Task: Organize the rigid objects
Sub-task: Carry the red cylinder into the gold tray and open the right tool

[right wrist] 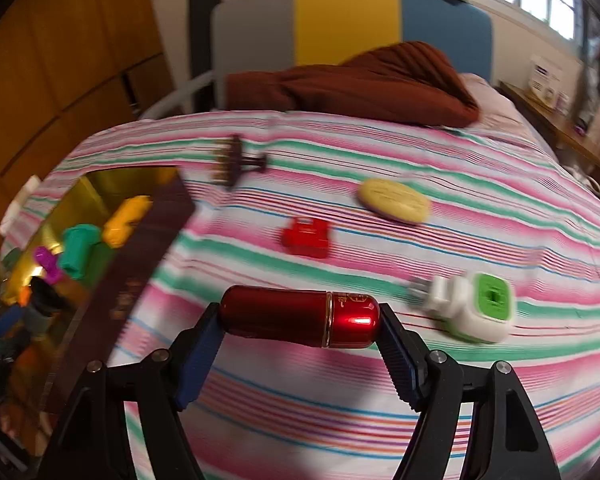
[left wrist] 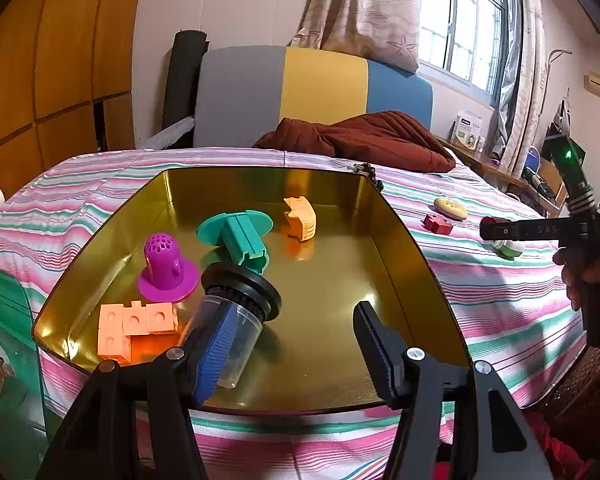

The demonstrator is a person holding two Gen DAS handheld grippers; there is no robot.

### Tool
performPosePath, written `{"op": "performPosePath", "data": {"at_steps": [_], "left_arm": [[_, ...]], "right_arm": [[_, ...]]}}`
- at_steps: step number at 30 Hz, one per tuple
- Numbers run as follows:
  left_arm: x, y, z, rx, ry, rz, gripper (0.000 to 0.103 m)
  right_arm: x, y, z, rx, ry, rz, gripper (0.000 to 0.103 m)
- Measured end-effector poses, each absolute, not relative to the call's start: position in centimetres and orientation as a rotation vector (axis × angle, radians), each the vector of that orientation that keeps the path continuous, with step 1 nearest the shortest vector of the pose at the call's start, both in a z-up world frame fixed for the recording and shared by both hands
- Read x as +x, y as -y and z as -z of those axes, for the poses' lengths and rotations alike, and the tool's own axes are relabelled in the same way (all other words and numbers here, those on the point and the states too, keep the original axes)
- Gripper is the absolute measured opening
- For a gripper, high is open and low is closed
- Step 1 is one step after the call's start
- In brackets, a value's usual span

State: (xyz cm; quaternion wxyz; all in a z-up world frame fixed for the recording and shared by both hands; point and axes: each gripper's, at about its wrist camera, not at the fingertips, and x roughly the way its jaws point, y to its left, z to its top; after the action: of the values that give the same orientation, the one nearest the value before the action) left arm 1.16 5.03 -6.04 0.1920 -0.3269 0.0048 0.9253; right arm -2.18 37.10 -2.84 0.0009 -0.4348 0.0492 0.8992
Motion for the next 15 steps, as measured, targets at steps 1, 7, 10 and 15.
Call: {"op": "performPosePath", "data": {"at_steps": [1, 7, 10, 15], "left_arm": [[1.2, -5.0, 6.0, -0.916, -0.011, -2.598, 0.061], [1.5, -5.3, 6.1, -0.915, -0.023, -2.585, 0.061], [1.6, -5.2, 6.1, -0.917, -0.027, -2.593, 0.061], [1.6, -5.1, 6.0, -0.928, -0.026, -2.608, 0.061]], "right_arm": [[-2.1, -36.1, 2.4, -1.363, -0.145, -2.847, 0.075], [-2.7, -30.1, 0.1, -1.359, -0.094, -2.998, 0.075], [-3.3, -26.9, -0.4, -1.377, -0.039, -3.056, 0.075], [-5.3, -21.4, 0.5, -1.469, 0.075, -3.082, 0.075]]}}
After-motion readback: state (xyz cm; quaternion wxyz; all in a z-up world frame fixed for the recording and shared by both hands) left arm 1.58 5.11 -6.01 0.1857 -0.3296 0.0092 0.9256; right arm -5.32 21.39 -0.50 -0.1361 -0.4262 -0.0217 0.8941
